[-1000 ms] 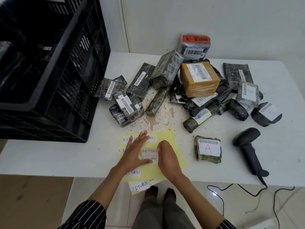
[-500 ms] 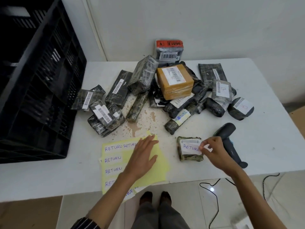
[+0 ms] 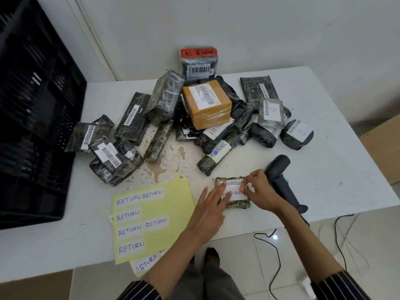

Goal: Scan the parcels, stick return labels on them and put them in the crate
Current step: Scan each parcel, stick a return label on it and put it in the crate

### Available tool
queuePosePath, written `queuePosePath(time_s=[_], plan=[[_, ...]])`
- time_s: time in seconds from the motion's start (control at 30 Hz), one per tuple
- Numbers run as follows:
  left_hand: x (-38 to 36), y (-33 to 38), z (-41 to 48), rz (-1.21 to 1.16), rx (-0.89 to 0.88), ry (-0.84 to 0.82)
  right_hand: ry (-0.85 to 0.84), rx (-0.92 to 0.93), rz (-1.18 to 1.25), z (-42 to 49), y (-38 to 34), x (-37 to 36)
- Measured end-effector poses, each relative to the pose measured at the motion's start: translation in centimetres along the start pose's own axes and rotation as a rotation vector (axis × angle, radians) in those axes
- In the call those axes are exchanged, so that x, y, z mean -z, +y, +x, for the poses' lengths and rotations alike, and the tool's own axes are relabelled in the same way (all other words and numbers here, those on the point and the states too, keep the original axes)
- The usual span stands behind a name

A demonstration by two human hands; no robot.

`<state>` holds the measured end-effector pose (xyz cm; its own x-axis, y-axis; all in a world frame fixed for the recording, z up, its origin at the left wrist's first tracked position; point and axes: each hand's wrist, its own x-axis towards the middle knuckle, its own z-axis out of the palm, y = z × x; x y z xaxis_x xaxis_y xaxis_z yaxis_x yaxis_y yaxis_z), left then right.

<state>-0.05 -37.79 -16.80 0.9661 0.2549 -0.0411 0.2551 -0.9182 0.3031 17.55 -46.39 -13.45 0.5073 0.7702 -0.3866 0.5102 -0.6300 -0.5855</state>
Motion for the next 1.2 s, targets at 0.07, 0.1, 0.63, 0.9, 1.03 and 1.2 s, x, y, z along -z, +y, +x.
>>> queuePosePath(time_s=[0.07, 0.1, 0.63, 0.9, 1.03, 1.2], plan=[[-0.6, 0.2, 0.0, 0.018, 0.008, -0.006, 0.023, 0.015, -0.006, 0.1, 0.1, -0.4], [-0.8, 0.3, 0.0, 0.022, 0.013, 0.000, 0.035, 0.021, -0.015, 0.1, 0.2, -0.6], [-3.0, 1.2, -0.4, -0.010, 0.155, 0.029, 0.565, -0.059, 0.083, -0.5, 0.6, -7.9], [-3.3, 3.6, 0.1, -0.211, 0.368, 0.090, 0.576, -0.108, 0.309, -0.6, 0.5, -7.8], [-1.3, 4.0, 0.5, -0.501, 0.503, 0.152, 0.515, -0.162, 0.298, -0.8, 0.8, -7.4], [0.4, 2.3, 1.6, -0.923, 0.796, 0.202, 0.384, -0.271, 0.589, -1.3, 0.1, -6.2]])
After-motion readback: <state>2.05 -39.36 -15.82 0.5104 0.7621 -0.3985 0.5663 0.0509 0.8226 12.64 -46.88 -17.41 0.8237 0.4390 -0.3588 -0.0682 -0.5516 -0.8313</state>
